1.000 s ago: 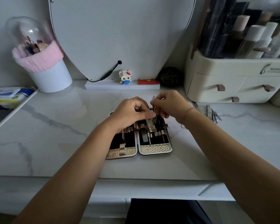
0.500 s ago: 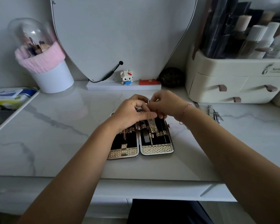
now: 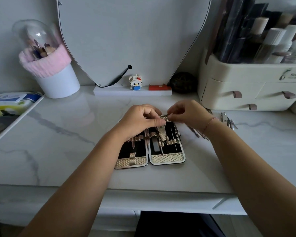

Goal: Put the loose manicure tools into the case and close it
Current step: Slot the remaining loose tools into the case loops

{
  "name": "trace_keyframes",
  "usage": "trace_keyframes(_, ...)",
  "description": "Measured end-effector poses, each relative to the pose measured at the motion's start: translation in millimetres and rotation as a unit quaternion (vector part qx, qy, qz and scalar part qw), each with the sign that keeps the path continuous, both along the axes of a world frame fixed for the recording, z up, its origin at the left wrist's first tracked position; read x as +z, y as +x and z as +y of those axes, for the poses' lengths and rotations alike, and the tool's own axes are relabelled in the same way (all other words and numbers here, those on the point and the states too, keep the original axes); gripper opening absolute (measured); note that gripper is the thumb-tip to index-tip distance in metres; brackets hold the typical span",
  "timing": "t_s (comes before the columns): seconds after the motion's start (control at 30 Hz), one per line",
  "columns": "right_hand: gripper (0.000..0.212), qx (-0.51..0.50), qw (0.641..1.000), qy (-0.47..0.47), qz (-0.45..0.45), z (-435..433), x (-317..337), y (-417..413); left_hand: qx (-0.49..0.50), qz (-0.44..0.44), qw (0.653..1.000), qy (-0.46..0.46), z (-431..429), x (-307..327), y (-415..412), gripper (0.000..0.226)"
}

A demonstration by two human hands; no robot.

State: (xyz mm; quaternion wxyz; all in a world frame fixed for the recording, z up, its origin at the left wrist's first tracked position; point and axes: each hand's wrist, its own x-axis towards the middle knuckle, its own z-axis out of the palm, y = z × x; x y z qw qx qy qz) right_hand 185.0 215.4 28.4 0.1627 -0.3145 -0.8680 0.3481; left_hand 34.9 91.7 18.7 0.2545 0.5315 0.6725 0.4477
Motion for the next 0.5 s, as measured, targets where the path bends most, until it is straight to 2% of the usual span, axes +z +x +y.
trace_keyframes(0.13, 0.016, 0.011, 1.0, 0.01, -0.006, -2.6, -1.5, -1.5, 0.013, 0.042, 0.999, 0.013, 2.1, -2.5, 0.8, 0.014)
trace_keyframes(0.27, 0.013, 0.02, 0.999, 0.028, -0.017, -3.5, -1.6, -0.9, 0.035, 0.121, 0.992, 0.032, 3.4, -6.9, 1.0, 0.015)
trace_keyframes(0.5, 0.008, 0.03, 0.999, 0.034, -0.012, -7.0, -5.3, -5.4, 0.041, 0.132, 0.99, 0.026, 3.0, -6.9, 1.2, 0.017)
